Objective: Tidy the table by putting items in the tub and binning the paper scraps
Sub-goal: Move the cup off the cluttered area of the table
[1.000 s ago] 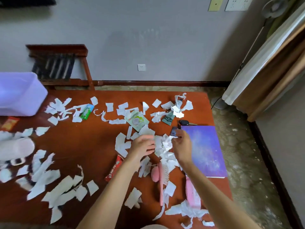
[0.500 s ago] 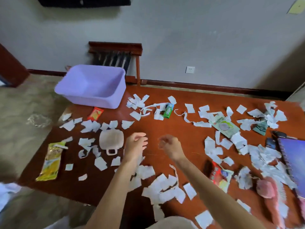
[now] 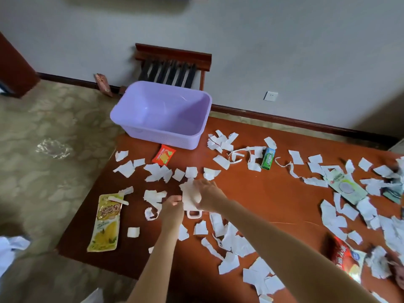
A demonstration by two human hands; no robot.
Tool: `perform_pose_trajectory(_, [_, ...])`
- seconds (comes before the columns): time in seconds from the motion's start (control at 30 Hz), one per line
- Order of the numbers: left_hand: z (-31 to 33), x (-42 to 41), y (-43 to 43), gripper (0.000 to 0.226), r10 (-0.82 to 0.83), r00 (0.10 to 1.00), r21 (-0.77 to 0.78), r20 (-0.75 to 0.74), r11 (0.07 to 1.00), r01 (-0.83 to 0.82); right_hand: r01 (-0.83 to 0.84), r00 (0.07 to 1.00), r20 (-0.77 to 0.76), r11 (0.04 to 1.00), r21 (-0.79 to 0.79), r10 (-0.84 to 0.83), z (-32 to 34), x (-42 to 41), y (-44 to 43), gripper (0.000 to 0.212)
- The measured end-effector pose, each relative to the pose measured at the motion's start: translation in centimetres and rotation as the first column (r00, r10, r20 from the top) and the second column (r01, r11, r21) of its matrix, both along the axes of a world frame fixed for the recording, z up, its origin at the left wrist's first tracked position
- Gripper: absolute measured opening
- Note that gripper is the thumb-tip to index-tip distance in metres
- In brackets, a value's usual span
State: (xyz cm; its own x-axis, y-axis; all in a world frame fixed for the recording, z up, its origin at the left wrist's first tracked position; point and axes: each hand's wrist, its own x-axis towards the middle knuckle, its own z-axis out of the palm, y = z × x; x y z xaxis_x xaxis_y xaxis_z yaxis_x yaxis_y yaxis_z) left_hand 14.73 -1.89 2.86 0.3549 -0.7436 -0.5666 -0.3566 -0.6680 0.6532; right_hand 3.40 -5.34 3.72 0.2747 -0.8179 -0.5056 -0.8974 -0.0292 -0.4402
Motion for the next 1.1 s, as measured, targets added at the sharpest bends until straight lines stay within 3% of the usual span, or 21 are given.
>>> perform_pose_trajectory(0.23, [-0.9, 0.6, -0.1, 0.024, 0.065, 0.983, -0.009, -0.171, 0.998, -0.067, -0.072, 0.997, -0.032, 0.997, 0.038, 0.073, -2.6, 0.1, -1.2, 0.096])
perform_pose_trajectory(0.33, [-0.6, 0.4, 0.0, 0.021, 0.039, 0.984, 0.010, -0.173, 0.999, -0.037, 0.000, 1.000, 0.005, 1.000, -0.014, 0.000, -3.2, -0.6, -0.3, 0.098])
perform_pose_trajectory(0.5, [0.3, -1.7, -0.3, 0.028, -0.141, 0.977, 0.025, -0.157, 0.989, 0.147, 0.177, 0.978, 0.114, 0.984, -0.034, -0.172, -3.2, -3.8, 1.0, 0.100])
perform_pose_trajectory(0.67, [1.7, -2.5, -1.0, 0.049, -0.083, 0.973, 0.060, -0.216, 0.993, 0.098, 0.451, 0.804, 0.395, 0.889, 0.085, -0.445, -1.6, -6.3, 0.9, 0.097])
perform_pose_trajectory(0.83, [3.2, -1.4, -2.7, 0.034, -0.047, 0.937, 0.041, -0.347, 0.997, 0.065, 0.469, 0.669, 0.602, 0.876, 0.113, -0.436, -1.0, -4.0, 0.6, 0.100])
perform_pose_trajectory(0.97, [3.0, 2.7, -4.8, 0.023, 0.006, 0.945, -0.017, -0.326, 1.000, -0.012, 0.478, 0.584, 0.675, 0.863, 0.162, -0.450, -0.9, 0.7, -0.5, 0.099])
perform_pose_trajectory(1.1, [1.7, 9.9, -6.9, 0.026, -0.039, 0.972, -0.108, -0.230, 0.994, 0.014, 0.473, 0.590, 0.668, 0.865, 0.169, -0.453, -1.8, 7.8, -2.6, 0.097])
